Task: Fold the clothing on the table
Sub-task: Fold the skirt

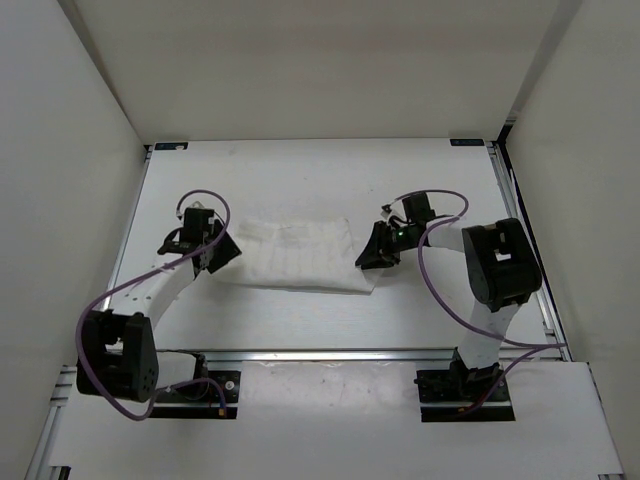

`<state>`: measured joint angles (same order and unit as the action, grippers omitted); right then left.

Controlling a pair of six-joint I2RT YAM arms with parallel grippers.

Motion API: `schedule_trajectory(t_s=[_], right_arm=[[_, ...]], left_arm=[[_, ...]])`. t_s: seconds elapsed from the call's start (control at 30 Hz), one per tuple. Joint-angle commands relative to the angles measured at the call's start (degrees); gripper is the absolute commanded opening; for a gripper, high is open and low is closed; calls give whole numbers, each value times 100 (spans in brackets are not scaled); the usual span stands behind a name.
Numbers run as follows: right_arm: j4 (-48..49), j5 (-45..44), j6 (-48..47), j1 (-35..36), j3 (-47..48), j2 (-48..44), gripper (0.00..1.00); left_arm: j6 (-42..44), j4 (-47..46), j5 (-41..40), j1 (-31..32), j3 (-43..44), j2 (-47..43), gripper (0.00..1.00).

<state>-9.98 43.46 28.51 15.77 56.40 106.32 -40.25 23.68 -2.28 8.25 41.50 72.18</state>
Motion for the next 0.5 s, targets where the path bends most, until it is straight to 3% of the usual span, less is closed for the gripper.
schedule_trajectory(t_s=[0.0,0.3,0.47], right_arm=[[119,189,-56,207,151,195,37],[171,321,-82,111,90,152,36],[128,321,-118,155,90,143,25]], left_arm=[[158,-13,-149,-332,543,181,56],[149,-460,70,-999,834,894,49],[87,-689,88,-1072,825,1192,37]])
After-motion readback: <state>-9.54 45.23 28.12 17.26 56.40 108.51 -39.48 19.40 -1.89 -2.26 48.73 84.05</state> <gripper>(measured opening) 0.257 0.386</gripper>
